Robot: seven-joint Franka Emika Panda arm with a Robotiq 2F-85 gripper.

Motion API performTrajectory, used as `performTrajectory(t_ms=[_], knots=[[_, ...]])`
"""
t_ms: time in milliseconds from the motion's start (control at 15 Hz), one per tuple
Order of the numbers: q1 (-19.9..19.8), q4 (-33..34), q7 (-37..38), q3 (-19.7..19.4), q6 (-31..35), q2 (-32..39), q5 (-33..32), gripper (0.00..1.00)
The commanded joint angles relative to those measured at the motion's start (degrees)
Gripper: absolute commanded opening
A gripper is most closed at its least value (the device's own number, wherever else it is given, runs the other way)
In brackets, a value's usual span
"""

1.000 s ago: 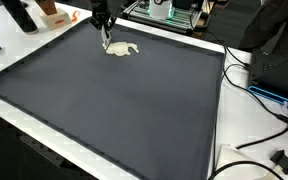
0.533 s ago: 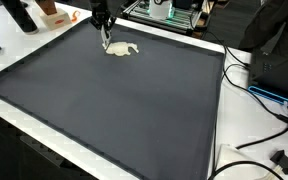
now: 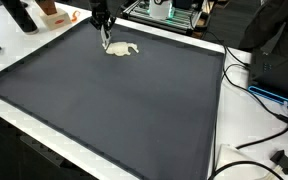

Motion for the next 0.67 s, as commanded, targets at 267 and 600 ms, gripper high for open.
performTrajectory(t_ms=[267,600], knots=[[0.1,0.0,0.0,0.1,0.0,-0.4,0.0,0.04],[0.1,0.0,0.0,0.1,0.0,-0.5,0.0,0.04]])
